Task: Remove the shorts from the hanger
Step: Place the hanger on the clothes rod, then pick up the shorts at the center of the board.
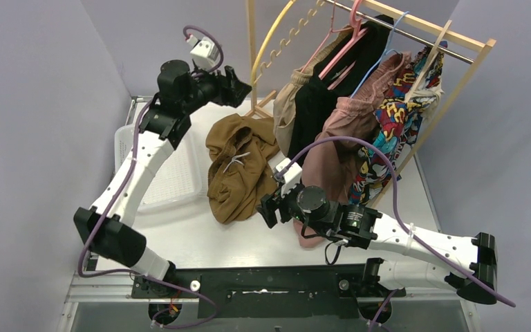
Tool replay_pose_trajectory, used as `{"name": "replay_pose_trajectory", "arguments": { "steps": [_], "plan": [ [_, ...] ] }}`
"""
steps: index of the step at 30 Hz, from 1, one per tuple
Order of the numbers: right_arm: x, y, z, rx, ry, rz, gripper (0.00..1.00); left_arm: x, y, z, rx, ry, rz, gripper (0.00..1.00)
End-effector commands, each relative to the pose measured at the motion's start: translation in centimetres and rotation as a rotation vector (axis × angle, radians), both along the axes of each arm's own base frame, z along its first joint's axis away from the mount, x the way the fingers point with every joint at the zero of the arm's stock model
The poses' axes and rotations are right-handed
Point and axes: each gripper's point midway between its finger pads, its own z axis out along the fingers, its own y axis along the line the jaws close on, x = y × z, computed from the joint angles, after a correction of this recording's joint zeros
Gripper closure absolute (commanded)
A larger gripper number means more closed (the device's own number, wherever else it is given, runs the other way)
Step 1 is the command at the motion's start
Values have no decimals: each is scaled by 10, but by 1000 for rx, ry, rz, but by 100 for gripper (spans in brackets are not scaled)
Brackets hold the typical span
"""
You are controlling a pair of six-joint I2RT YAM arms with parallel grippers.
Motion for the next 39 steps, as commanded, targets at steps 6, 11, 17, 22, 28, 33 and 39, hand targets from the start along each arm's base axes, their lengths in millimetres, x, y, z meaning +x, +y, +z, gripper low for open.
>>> {"name": "replay_pose_trajectory", "arguments": {
  "steps": [6,11,17,22,28,33,39],
  "plan": [
    [8,-11,31,134,-67,-83,26,-41,69,-31,-71,17,258,26],
    [8,-15,39,191,-79,-102,25,-53,74,-107,-30,166,278,23],
    [6,-22,39,234,-68,-123,24,-52,65,-192,107,356,215,21],
    [3,-24,40,259,-63,-116,23,-36,76,-246,259,438,277,20],
    [2,-23,38,250,-57,-114,23,-24,77,-286,346,495,279,20],
    [4,-23,32,236,-47,-128,22,-30,67,-323,367,592,225,19],
    [5,-22,27,213,-45,-134,22,-33,63,-356,437,681,257,19]
  ]
}}
